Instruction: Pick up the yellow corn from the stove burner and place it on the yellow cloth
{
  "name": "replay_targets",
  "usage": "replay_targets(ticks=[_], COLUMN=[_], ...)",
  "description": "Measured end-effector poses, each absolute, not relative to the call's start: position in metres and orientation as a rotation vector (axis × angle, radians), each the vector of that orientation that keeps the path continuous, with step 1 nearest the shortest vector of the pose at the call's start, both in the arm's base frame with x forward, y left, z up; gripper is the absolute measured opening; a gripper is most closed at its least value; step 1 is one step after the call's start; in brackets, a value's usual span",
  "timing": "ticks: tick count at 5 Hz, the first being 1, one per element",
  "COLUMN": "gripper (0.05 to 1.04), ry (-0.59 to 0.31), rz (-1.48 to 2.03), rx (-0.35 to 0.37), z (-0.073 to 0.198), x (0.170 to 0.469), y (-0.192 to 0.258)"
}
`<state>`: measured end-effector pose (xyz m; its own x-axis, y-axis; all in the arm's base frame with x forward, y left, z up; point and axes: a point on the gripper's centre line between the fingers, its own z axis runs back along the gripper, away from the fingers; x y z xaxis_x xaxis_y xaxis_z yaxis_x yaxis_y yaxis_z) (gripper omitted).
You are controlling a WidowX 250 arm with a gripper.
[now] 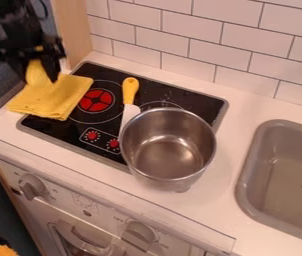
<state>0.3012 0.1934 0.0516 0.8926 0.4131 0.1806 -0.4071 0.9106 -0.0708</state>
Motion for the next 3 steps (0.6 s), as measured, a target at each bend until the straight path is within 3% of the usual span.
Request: replay_targets(ticks=[1, 2, 3], gripper=[0.635, 0.716, 0.961], ry=[-0.167, -0.153, -0.158], rz=[0.448, 0.434, 0.400], rx=[-0.018, -0.016, -0.049], z=[0.022, 0.012, 0.008], x=[0.303, 0.307, 0.312], y=[0.197, 0.200, 0.197])
